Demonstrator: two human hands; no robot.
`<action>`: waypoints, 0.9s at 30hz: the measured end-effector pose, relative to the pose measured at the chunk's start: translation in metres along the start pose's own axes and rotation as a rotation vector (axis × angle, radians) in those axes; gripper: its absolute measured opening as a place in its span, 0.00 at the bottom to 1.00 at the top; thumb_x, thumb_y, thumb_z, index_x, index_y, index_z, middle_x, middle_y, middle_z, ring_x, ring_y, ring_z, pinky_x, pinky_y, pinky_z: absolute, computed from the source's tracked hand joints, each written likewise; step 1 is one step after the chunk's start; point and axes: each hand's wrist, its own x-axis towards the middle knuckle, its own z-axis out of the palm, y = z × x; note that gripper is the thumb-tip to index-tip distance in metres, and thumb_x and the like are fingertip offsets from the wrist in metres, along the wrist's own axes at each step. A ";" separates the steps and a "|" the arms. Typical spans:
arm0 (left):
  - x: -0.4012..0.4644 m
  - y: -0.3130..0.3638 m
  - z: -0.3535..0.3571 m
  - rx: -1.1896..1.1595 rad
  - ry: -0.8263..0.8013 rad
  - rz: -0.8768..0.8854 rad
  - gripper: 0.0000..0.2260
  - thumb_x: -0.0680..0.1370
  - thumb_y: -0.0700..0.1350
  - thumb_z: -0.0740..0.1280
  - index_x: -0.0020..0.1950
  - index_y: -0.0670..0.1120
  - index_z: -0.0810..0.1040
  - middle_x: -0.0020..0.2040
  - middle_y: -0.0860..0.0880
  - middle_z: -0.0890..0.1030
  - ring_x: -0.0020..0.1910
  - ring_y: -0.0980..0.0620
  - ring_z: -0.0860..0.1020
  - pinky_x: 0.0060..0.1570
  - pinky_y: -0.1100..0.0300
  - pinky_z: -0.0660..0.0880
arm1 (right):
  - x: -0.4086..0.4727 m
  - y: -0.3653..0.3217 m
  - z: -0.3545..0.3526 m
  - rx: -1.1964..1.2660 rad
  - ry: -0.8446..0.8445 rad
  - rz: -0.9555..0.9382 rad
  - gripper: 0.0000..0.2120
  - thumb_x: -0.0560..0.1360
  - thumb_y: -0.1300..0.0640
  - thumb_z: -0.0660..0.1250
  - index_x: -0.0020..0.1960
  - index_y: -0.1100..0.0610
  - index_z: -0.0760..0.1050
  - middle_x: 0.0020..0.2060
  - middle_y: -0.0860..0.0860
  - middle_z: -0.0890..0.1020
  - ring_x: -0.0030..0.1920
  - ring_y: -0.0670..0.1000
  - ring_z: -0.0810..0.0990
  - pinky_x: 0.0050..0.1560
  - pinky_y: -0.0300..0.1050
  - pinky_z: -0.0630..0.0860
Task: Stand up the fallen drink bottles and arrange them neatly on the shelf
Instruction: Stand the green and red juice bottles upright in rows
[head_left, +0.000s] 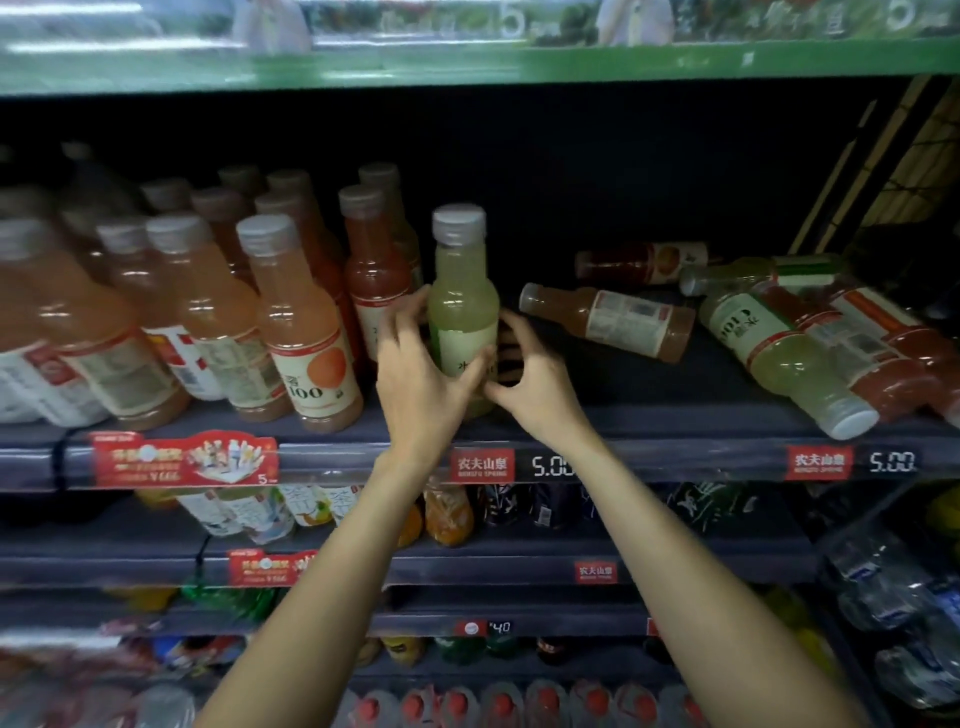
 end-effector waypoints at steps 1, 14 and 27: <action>0.000 -0.003 -0.004 0.055 0.042 0.033 0.32 0.68 0.48 0.77 0.68 0.41 0.69 0.63 0.41 0.72 0.61 0.45 0.72 0.58 0.60 0.69 | 0.001 -0.002 0.005 0.017 -0.017 -0.003 0.33 0.69 0.60 0.74 0.71 0.54 0.64 0.59 0.51 0.78 0.55 0.46 0.78 0.53 0.37 0.76; -0.004 -0.038 -0.022 0.472 0.162 0.327 0.26 0.77 0.43 0.70 0.72 0.36 0.67 0.68 0.35 0.70 0.64 0.40 0.67 0.65 0.52 0.64 | 0.007 -0.015 0.034 -0.138 -0.132 -0.146 0.28 0.75 0.62 0.68 0.73 0.57 0.64 0.68 0.55 0.68 0.66 0.53 0.71 0.66 0.48 0.71; -0.016 0.016 0.014 0.265 -0.241 0.339 0.14 0.78 0.48 0.63 0.56 0.42 0.80 0.53 0.43 0.81 0.53 0.42 0.76 0.49 0.51 0.75 | 0.019 0.021 -0.095 -0.936 -0.140 0.187 0.35 0.73 0.37 0.64 0.75 0.49 0.58 0.71 0.55 0.67 0.71 0.61 0.62 0.70 0.63 0.53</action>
